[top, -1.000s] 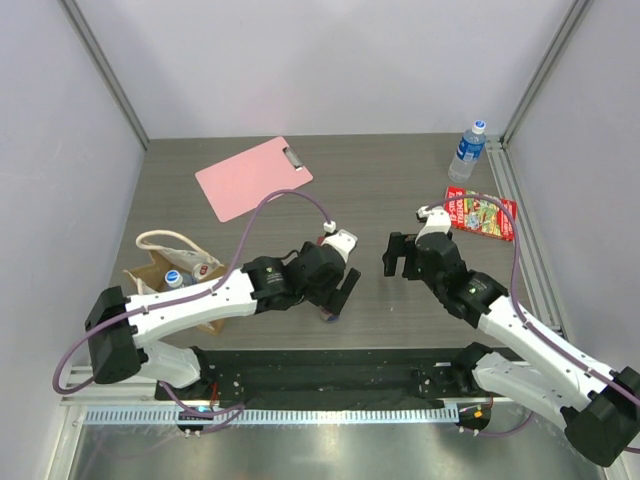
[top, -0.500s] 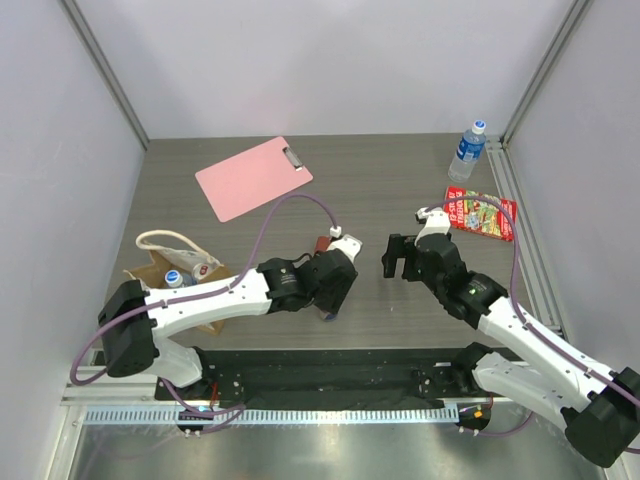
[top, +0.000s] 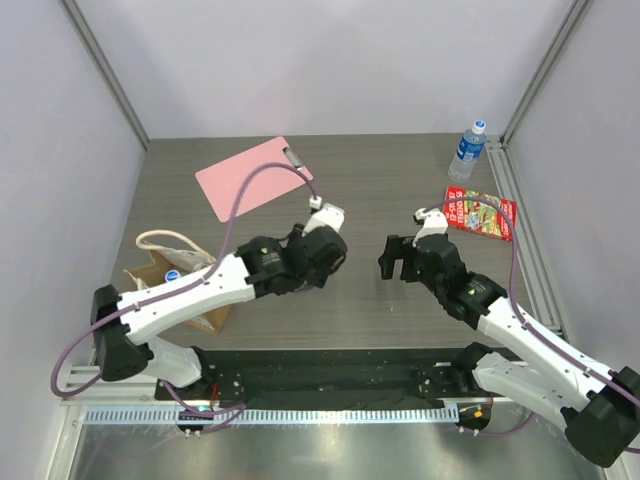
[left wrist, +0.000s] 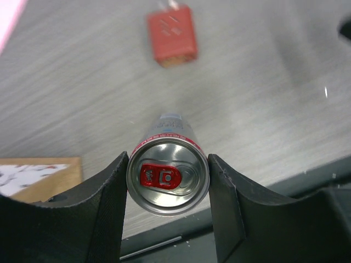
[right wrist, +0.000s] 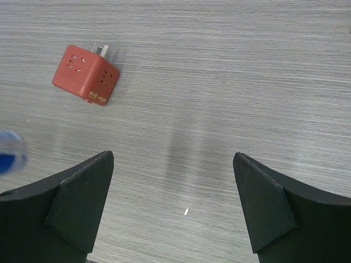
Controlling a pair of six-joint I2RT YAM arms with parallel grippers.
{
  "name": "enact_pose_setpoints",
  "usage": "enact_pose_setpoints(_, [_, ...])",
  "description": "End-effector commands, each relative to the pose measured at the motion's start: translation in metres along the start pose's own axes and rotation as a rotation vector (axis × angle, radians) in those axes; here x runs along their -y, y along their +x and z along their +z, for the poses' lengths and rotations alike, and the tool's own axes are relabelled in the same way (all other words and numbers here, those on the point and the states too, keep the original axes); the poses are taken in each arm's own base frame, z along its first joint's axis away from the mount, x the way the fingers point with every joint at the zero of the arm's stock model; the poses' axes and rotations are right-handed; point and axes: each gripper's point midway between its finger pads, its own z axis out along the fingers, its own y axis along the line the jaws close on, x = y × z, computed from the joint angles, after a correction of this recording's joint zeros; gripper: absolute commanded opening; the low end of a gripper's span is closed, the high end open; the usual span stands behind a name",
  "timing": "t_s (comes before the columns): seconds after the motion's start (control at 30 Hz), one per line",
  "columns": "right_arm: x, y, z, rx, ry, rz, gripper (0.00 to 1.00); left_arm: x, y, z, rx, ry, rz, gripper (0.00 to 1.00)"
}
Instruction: Place the beverage into the canvas bag
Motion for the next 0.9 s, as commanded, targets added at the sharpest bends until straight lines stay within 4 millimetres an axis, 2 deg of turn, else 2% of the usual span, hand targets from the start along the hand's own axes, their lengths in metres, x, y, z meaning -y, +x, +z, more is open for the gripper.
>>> enact_pose_setpoints(0.0, [-0.007,-0.013,0.0,0.048,-0.037,0.002,0.96,-0.078,-0.056,-0.053,0.178,-0.161,-0.148,0.0])
enact_pose_setpoints(0.03, [-0.007,-0.013,0.0,0.049,-0.039,0.001,0.96,-0.089,-0.06,-0.059,0.196,-0.179,-0.169,0.0])
enact_pose_setpoints(0.07, [-0.007,-0.014,-0.001,0.055,-0.04,0.003,0.96,-0.109,-0.062,-0.064,0.205,-0.225,-0.197,0.0])
enact_pose_setpoints(0.13, [-0.009,-0.014,-0.001,0.057,-0.048,0.004,0.96,-0.136,-0.07,-0.082,0.255,-0.261,-0.253,0.0])
enact_pose_setpoints(0.17, [-0.01,-0.014,-0.001,0.058,-0.052,0.002,0.96,-0.158,-0.071,-0.087,0.266,-0.311,-0.287,0.0])
enact_pose_setpoints(0.23, [-0.01,-0.013,-0.001,0.057,-0.058,-0.001,0.96,-0.184,-0.071,-0.105,0.311,-0.357,-0.341,0.0])
enact_pose_setpoints(0.27, [-0.011,-0.014,-0.002,0.061,-0.061,0.004,0.96,-0.205,-0.07,-0.113,0.329,-0.418,-0.378,0.0])
enact_pose_setpoints(0.47, [-0.013,-0.015,-0.003,0.069,-0.076,0.005,0.96,-0.27,-0.057,-0.153,0.391,-0.648,-0.463,0.0])
enact_pose_setpoints(0.57, [-0.014,-0.017,-0.004,0.076,-0.083,0.007,0.96,-0.296,-0.045,-0.158,0.373,-0.741,-0.512,0.0])
enact_pose_setpoints(0.63, [-0.015,-0.017,-0.005,0.075,-0.089,0.009,0.96,-0.303,-0.038,-0.152,0.351,-0.736,-0.542,0.0])
enact_pose_setpoints(0.67, [-0.015,-0.017,-0.006,0.077,-0.092,0.011,0.96,-0.313,-0.032,-0.153,0.342,-0.762,-0.579,0.0])
enact_pose_setpoints(0.87, [-0.016,-0.018,-0.007,0.081,-0.1,0.014,0.96,-0.324,-0.012,-0.146,0.301,-0.757,-0.679,0.0])
